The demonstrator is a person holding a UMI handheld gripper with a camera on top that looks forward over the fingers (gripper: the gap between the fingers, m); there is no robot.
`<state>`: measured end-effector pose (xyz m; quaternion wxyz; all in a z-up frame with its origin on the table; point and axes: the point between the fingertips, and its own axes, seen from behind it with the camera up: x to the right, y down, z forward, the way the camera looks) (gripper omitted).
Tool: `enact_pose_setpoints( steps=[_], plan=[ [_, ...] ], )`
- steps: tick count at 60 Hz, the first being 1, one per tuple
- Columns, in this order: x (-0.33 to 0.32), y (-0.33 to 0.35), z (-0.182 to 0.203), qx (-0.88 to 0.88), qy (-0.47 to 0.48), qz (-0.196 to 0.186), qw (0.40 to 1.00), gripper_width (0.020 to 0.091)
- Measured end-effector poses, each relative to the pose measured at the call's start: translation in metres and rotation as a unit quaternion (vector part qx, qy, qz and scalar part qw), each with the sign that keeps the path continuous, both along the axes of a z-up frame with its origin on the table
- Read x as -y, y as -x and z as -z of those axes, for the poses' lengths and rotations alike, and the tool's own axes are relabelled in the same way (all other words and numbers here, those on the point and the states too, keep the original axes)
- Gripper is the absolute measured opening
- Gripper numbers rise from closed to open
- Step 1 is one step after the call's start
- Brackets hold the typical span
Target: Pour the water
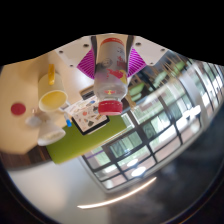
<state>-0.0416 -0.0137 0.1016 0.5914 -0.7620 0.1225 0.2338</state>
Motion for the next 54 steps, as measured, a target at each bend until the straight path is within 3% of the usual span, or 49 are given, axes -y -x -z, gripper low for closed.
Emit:
enact_pose_setpoints(
  steps=[9, 16, 21, 24, 27, 37, 47, 54],
  plan=[
    [-0.022, -0.046, -0.014, -0.299, 0.030, 0.015, 0.954, 0.0404],
    [-0.016, -0.057, -0.041, -0.490, 0.045, 0.021, 0.870, 0.0403],
    [-0.016, -0.061, -0.059, -0.604, 0.041, -0.015, 0.796, 0.0402],
    [-0.011, -0.061, -0.072, -0.663, 0.041, -0.042, 0.746, 0.0401],
    [-0.008, -0.063, -0.088, -0.711, 0.039, -0.046, 0.700, 0.0403],
    [0.006, -0.082, -0.090, -0.776, 0.037, -0.022, 0.629, 0.0404],
    [0.010, -0.086, -0.084, -0.785, 0.046, -0.012, 0.618, 0.0404],
    [0.035, -0.063, -0.090, -0.719, 0.037, -0.028, 0.693, 0.0403]
  ],
)
